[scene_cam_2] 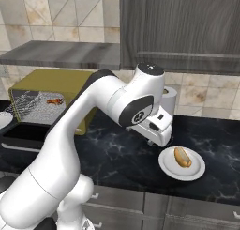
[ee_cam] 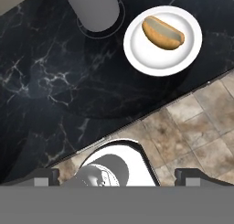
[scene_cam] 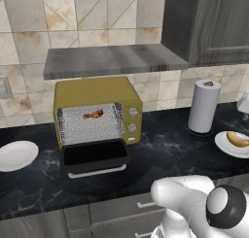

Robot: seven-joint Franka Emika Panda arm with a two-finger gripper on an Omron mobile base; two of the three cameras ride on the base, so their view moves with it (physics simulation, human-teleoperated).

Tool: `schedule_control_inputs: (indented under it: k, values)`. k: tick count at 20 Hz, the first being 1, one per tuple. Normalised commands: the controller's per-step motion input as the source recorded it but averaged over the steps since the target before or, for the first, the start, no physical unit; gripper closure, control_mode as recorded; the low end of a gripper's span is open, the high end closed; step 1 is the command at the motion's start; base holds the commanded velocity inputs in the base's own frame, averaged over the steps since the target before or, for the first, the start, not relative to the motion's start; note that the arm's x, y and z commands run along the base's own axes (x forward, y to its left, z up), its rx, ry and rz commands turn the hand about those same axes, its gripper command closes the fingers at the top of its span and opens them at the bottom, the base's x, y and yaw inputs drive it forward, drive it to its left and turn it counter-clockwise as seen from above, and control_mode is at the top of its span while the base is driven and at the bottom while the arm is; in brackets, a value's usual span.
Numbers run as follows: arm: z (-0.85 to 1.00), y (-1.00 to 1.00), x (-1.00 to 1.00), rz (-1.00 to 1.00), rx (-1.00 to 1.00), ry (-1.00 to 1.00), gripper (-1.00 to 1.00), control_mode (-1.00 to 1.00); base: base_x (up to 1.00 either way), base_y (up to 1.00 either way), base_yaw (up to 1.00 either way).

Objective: Open the toaster oven door. Place the hotdog bun on the top rack in the toaster oven and place the chicken drumstick on the bottom rack.

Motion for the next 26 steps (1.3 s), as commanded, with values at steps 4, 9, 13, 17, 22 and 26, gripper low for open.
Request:
schedule_control_inputs:
  k: [4,9,13,17,22,26]
  values:
    - [0.0,0.0,0.0,0.0,0.0,0.0,-1.0,1.0,0.0,0.0,0.0]
    - [0.0,0.0,0.0,0.0,0.0,0.0,-1.0,-1.0,0.0,0.0,0.0]
    - [0.0,0.0,0.0,0.0,0.0,0.0,-1.0,-1.0,0.0,0.0,0.0]
    - [0.0,0.0,0.0,0.0,0.0,0.0,-1.0,-1.0,0.0,0.0,0.0]
    - [-0.12,0.05,0.01,0.01,-0.24,0.09,-1.0,-1.0,0.0,0.0,0.0]
    - [-0.1,-0.11,0.22,0.29,-0.15,0.0,-1.0,-1.0,0.0,0.0,0.0]
